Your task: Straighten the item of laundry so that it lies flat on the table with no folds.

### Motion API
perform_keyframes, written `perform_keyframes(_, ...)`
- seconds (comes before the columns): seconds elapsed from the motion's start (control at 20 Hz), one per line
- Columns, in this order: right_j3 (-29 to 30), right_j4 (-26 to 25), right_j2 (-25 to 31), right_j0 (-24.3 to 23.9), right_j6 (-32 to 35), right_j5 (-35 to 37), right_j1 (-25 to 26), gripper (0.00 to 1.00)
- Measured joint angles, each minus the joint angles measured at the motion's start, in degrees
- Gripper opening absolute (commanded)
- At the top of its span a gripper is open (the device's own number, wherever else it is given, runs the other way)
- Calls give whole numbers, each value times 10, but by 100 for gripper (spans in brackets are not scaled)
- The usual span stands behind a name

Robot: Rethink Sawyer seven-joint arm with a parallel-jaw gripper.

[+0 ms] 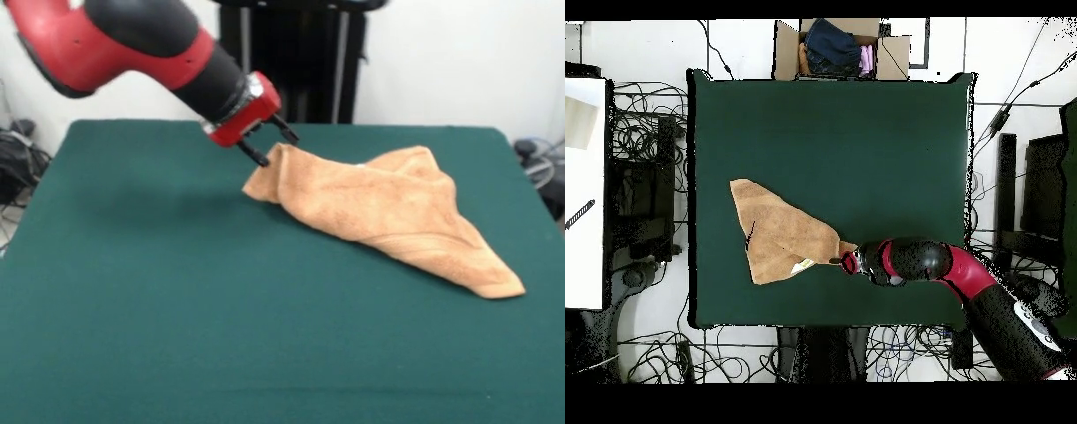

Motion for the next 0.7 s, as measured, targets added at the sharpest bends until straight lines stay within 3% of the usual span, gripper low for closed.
perform_keyframes(0.7,0,0,0,0,0,-5,-1,100)
